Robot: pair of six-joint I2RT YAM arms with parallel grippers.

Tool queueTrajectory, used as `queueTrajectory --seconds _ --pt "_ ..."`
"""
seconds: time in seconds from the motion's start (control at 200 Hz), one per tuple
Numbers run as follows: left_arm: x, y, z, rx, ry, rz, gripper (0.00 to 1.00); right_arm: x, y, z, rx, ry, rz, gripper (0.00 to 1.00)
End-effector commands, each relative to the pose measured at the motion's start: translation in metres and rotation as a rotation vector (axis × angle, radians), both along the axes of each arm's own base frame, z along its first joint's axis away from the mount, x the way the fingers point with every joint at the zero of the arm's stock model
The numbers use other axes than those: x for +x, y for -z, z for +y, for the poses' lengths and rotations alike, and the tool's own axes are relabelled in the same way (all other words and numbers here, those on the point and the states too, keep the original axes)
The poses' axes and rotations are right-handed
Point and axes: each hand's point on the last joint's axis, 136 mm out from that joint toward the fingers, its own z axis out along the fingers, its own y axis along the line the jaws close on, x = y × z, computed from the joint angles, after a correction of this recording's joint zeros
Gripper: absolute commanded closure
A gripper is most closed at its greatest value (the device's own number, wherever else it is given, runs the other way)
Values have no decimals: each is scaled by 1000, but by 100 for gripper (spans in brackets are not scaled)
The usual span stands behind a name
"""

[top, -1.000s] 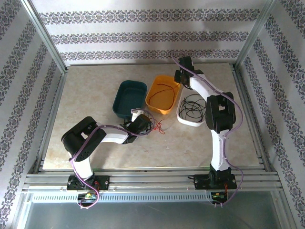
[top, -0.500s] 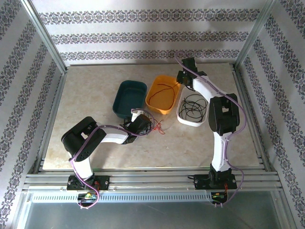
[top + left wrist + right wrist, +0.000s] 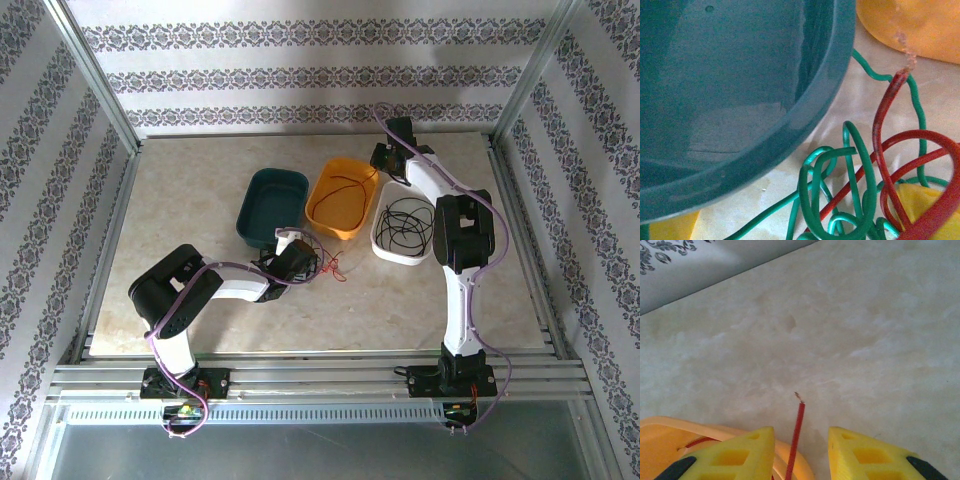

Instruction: Untangle the cables

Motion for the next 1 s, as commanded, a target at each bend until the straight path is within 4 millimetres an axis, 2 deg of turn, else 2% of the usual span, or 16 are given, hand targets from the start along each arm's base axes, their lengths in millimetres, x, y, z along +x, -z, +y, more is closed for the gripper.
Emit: queueTrajectory --seconds 0.0,0.3,0.385,0.485,0.515,0.725,0.854,0.994 --pt "-35 57 30 163 47 209 1 5 1 9 35 -8 -2 67" --pt "-35 56 31 165 47 208 1 8 13 10 51 2 20 70" --pt "-35 56 31 166 47 209 1 10 13 11 52 1 19 79" --pt "-34 56 30 166 49 209 1 11 12 10 46 1 17 96" --pt "-34 55 30 168 48 208 1 11 9 10 43 2 13 100" --pt "-34 56 30 167 46 208 1 4 -14 10 -11 -24 -35 100" --pt "-33 55 30 166 44 206 1 -8 -36 21 -76 -80 -94 100" --pt "-33 53 31 162 40 200 1 -27 -44 40 -161 -162 -123 100"
